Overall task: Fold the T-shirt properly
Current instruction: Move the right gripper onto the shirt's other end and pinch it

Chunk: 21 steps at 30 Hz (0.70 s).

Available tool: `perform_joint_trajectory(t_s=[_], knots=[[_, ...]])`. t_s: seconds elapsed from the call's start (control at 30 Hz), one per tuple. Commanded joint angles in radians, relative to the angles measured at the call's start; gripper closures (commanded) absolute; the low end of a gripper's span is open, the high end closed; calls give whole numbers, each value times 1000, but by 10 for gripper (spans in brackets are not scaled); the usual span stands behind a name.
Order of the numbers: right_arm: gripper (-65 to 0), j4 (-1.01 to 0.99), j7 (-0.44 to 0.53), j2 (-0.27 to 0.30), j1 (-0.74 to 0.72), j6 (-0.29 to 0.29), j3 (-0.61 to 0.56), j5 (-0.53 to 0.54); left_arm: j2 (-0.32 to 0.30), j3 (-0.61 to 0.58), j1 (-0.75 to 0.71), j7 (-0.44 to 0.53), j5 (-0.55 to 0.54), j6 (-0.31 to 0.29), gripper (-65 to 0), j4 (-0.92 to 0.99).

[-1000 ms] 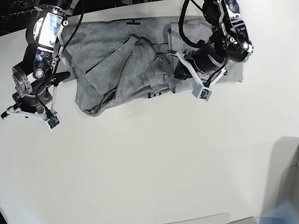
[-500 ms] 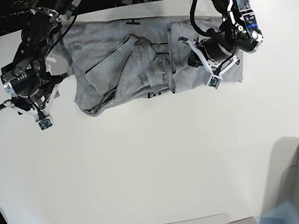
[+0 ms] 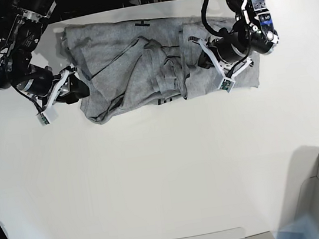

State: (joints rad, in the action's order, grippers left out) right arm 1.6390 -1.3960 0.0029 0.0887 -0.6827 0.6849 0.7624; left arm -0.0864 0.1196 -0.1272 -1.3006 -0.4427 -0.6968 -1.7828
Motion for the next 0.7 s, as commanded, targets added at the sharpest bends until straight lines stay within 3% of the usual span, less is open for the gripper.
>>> perform_joint_trajectory(t_s=[0.0,0.17,0.67], knots=[[-246,-26,0,4,1,-15,2,24,-13,4,5,11,-12,-1,0,-16],[-246,-136,0,21,13,-15,2,24,-42,-4,-18,11,-12,-1,0,-16],[-246,-132,0,22,89,-15,3,-5,-45,-4,-30,17,-12,-1,0,-16]])
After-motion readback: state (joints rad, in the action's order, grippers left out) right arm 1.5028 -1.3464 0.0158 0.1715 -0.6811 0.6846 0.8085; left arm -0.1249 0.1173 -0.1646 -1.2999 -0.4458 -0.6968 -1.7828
